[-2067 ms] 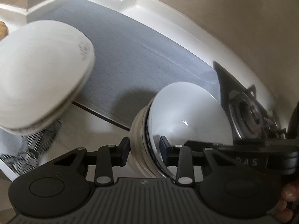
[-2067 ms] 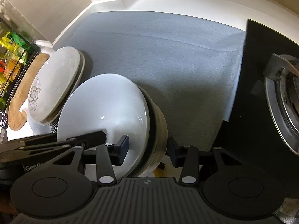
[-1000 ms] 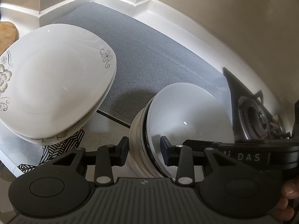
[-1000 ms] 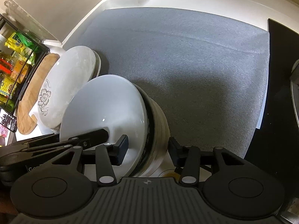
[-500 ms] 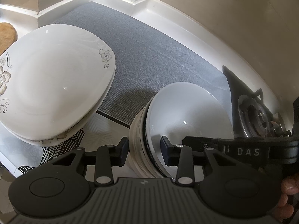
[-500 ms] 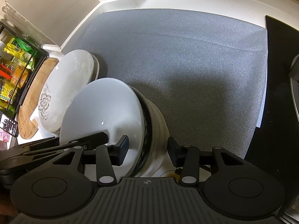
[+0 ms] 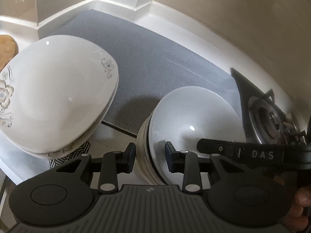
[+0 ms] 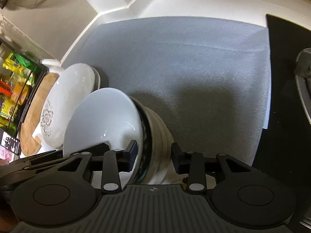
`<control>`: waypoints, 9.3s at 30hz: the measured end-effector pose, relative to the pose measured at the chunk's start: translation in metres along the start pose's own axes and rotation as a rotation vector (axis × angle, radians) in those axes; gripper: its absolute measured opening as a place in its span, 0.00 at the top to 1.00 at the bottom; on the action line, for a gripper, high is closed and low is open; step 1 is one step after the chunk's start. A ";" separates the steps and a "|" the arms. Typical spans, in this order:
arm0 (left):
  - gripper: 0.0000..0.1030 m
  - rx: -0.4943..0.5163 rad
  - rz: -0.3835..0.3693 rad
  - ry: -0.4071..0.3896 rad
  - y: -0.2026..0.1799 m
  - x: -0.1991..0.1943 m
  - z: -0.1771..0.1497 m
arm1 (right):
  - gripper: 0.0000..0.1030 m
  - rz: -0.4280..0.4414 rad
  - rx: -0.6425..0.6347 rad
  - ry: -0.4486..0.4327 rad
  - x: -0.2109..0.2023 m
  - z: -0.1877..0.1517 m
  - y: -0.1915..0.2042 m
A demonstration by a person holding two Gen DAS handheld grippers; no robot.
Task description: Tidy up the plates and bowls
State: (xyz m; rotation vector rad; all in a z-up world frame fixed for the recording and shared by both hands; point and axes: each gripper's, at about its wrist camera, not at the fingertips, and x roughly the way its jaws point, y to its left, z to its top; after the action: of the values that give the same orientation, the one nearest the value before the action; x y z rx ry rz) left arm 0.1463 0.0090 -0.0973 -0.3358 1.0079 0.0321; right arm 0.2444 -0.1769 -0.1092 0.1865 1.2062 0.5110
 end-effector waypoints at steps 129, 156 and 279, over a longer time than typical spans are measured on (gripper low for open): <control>0.76 -0.057 -0.091 -0.059 0.220 -0.003 0.071 | 0.73 0.031 0.298 -0.081 0.088 0.007 0.097; 0.34 0.007 0.031 -0.083 0.124 -0.030 0.009 | 0.68 -0.005 0.290 -0.127 0.035 -0.011 0.022; 0.00 0.265 0.068 -0.075 0.082 -0.061 0.030 | 0.58 -0.313 0.061 -0.303 -0.014 -0.043 0.135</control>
State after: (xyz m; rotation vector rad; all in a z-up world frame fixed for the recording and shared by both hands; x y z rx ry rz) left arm 0.1241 0.1032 -0.0534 -0.0580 0.9356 -0.0275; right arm 0.1634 -0.0713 -0.0583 0.1183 0.9326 0.1646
